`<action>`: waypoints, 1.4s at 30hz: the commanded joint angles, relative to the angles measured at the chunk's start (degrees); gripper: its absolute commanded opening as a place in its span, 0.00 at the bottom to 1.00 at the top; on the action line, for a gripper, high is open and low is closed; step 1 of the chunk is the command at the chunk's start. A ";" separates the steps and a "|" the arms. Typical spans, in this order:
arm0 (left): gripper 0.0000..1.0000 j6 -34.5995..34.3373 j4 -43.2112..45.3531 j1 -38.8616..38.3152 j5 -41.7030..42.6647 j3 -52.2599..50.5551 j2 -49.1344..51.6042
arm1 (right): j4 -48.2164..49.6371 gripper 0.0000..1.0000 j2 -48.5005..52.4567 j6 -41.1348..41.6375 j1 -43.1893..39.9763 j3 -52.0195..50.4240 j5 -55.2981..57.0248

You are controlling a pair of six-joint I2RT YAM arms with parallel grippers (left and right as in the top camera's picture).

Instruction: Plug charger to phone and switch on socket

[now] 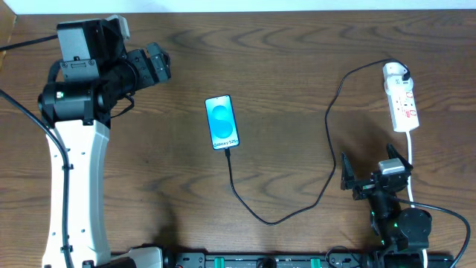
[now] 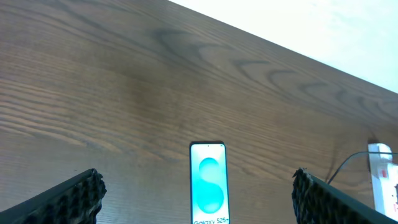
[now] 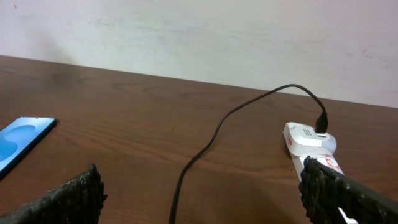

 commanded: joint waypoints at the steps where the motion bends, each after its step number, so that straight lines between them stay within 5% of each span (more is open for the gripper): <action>1: 0.98 0.35 -0.11 0.26 -4.61 -0.92 -4.26 | -0.17 0.99 -0.37 0.70 0.07 -0.15 -0.15; 9: 0.98 2.32 8.26 0.26 -9.51 -14.62 -17.92 | -0.17 0.99 -0.37 0.70 0.07 -0.15 -0.15; 22: 0.98 8.28 40.39 -2.14 -9.55 -54.99 -48.74 | -0.17 0.99 -0.37 0.70 0.07 -0.15 -0.15; 42: 0.98 17.35 46.84 -4.85 -9.97 -84.41 -78.90 | -0.17 0.99 -0.37 0.70 0.07 -0.15 -0.15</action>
